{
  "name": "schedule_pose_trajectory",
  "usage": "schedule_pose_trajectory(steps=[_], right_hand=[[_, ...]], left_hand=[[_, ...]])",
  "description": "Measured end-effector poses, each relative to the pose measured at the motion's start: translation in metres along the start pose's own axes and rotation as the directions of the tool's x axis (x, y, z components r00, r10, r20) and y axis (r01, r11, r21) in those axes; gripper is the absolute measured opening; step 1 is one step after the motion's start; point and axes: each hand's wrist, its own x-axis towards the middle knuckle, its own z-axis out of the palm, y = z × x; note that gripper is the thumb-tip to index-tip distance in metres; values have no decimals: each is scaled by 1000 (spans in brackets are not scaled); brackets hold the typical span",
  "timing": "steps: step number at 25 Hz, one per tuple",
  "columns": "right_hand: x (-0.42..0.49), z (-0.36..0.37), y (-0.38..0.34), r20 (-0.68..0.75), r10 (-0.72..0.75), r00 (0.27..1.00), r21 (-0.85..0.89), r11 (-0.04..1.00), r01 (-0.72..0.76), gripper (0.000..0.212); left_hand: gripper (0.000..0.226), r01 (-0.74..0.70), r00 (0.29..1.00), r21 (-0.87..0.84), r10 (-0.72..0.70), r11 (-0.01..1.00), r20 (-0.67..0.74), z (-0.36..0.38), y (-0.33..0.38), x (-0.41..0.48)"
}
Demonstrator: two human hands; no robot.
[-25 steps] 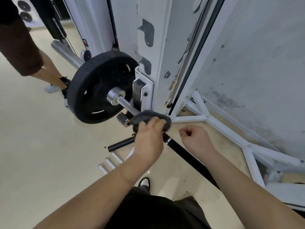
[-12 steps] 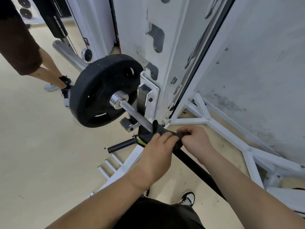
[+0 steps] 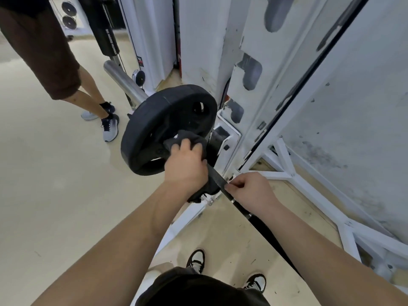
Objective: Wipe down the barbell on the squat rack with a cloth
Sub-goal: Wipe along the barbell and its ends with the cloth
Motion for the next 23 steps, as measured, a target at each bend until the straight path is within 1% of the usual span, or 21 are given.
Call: schedule_pose_trajectory(steps=[1, 2, 4, 5, 6, 8, 9, 10, 11, 12, 13, 14, 15, 16, 17, 18, 19, 20, 21, 22, 23], right_hand=[[0, 3, -2, -7, -3, 1000, -37, 999, 3, 35], [2, 4, -3, -18, -3, 1000, -69, 998, 2, 35], [2, 6, -4, -17, -20, 1000, -128, 992, 18, 27], [2, 7, -4, -18, -24, 1000, -148, 989, 21, 23], [1, 7, -5, -24, -22, 999, -155, 988, 18, 21], [2, 8, -4, -33, 1, 999, -140, 990, -5, 17], [1, 8, -3, -34, 9, 999, -123, 992, -13, 16], [0, 9, -2, -29, 14, 999, -117, 993, -18, 16], [-1, 9, -3, -26, 19, 999, -118, 993, -22, 17], [-2, 9, -3, -28, 23, 999, -114, 993, -26, 18], [-2, 9, -3, -32, 29, 999, -96, 995, -32, 18], [-3, 9, -1, -28, 33, 999, -55, 998, -34, 18], [-4, 8, 0, -18, 33, 999, 9, 999, -33, 18], [-5, 7, 2, -16, 39, 999, 84, 996, -38, 17], [-6, 5, 6, -28, 52, 998, 149, 988, -47, 15], [-9, 3, 11, -42, 71, 997, 192, 979, -62, 14], [-13, -1, 17, -56, 95, 994, 223, 972, -80, 13], [-18, -4, 22, -70, 118, 991, 252, 963, -97, 14], [-23, -7, 26, -79, 134, 988, 275, 955, -108, 16], [-26, -10, 29, -89, 147, 985, 293, 949, -115, 18], [-28, -12, 30, -98, 161, 982, 310, 943, -123, 19]], left_hand=[[40, -23, 999, 39, 21, 999, 28, 3, 1, 5], [39, -29, 999, 44, 28, 999, 22, 2, 1, 11], [35, -13, 1000, 85, 15, 996, -24, -2, 2, 11], [33, -25, 999, 126, 28, 992, -22, -4, 5, 6], [32, -66, 998, 174, 65, 982, 13, -5, 9, -2], [32, -241, 969, 207, 222, 948, 111, -3, 16, -22], [32, -321, 945, 197, 298, 927, 135, -2, 13, -24], [31, -342, 939, 166, 327, 925, 111, -3, 6, -18], [30, -288, 957, 129, 282, 949, 65, -4, -2, -7], [29, -210, 978, 104, 209, 972, 16, -6, -6, 2], [30, -146, 989, 108, 146, 983, 5, -7, -4, 4], [31, -121, 993, 129, 121, 984, 8, -5, 4, -4], [31, -153, 988, 122, 150, 981, 33, 0, 15, -20], [31, -232, 971, 86, 225, 969, 86, 7, 25, -38], [31, -332, 939, 60, 324, 941, 118, 16, 28, -54], [30, -406, 910, 35, 401, 913, 100, 25, 24, -62], [30, -434, 899, 21, 432, 900, 66, 27, 19, -60], [31, -421, 907, 8, 421, 907, 25, 27, 14, -49], [32, -354, 935, 0, 354, 935, -32, 28, 14, -35], [33, -270, 962, 1, 270, 963, -49, 27, 18, -27], [33, -216, 976, -7, 216, 976, -38, 30, 28, -30]])
